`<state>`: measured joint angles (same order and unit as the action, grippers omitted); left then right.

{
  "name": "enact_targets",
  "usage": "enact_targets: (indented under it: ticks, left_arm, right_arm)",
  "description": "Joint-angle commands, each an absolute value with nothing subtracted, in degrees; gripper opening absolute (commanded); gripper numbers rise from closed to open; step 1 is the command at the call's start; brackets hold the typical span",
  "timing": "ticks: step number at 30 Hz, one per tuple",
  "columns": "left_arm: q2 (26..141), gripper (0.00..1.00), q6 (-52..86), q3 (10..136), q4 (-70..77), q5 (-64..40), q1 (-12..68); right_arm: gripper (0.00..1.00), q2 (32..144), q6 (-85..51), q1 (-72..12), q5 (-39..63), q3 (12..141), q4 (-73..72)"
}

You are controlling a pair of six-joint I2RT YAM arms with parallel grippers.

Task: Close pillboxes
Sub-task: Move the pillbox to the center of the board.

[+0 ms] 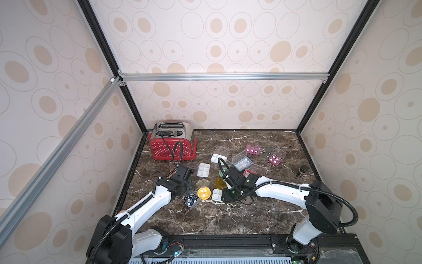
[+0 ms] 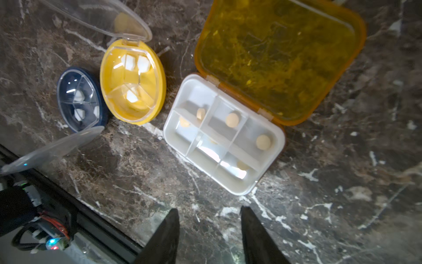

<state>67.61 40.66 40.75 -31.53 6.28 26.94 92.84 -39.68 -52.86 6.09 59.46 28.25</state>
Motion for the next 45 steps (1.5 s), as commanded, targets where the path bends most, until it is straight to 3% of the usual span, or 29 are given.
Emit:
enact_targets:
  ticks: [1,17,22,26,37,41,45]
  left_arm:
    - [66.08,0.57,40.10,44.68,-33.36,5.53,27.08]
    - [64.24,0.53,46.63,55.96,-45.01,10.87,43.48]
    - [65.04,0.52,51.15,55.56,-41.96,10.54,47.49]
    - [66.51,0.52,53.49,54.52,-37.59,9.41,48.84]
    - [71.81,0.51,56.73,53.19,-29.76,8.73,51.48]
    - [72.85,0.51,56.88,53.00,-29.71,8.55,51.78]
    - [72.77,0.52,57.20,52.15,-29.75,8.53,51.81]
  right_arm:
    - [0.41,93.47,-41.56,-50.86,3.60,58.61,30.49]
    - [0.24,99.07,-38.96,-45.53,4.49,60.20,27.01]
    - [0.25,99.12,-38.34,-45.46,4.71,60.93,26.49]
    - [0.35,97.49,-37.89,-45.48,4.62,61.06,27.11]
    - [0.24,101.46,-36.43,-44.74,3.60,63.55,28.55]
    - [0.24,101.67,-36.38,-44.68,4.02,62.84,28.50]
    - [0.31,101.28,-36.96,-44.71,4.98,61.60,27.41]
